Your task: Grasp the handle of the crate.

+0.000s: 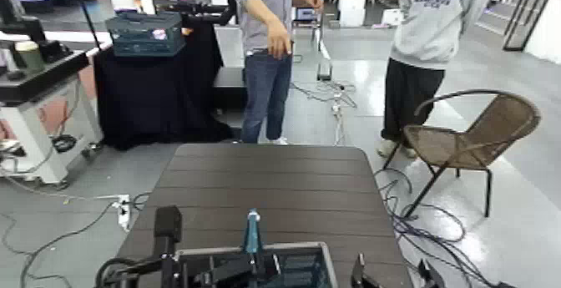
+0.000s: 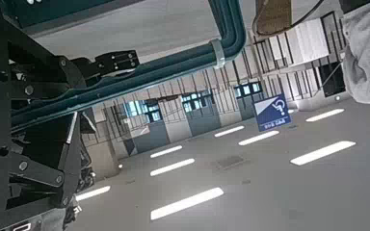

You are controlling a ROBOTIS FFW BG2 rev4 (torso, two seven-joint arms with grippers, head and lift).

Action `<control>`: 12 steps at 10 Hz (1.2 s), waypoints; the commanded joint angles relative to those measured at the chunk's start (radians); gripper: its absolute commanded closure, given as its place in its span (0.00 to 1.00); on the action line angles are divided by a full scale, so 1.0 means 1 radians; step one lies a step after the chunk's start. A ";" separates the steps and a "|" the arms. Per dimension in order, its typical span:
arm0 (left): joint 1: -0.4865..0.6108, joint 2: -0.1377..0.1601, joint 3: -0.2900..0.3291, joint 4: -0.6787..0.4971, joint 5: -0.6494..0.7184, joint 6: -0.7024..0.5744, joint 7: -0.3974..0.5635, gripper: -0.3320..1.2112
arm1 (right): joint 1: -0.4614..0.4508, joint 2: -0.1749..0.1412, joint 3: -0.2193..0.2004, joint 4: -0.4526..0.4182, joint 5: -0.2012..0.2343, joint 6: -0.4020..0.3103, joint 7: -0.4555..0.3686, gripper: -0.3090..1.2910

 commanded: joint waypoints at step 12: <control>-0.020 0.006 -0.033 0.029 0.000 -0.010 -0.036 0.99 | -0.001 0.019 -0.034 -0.013 0.000 0.056 0.121 0.29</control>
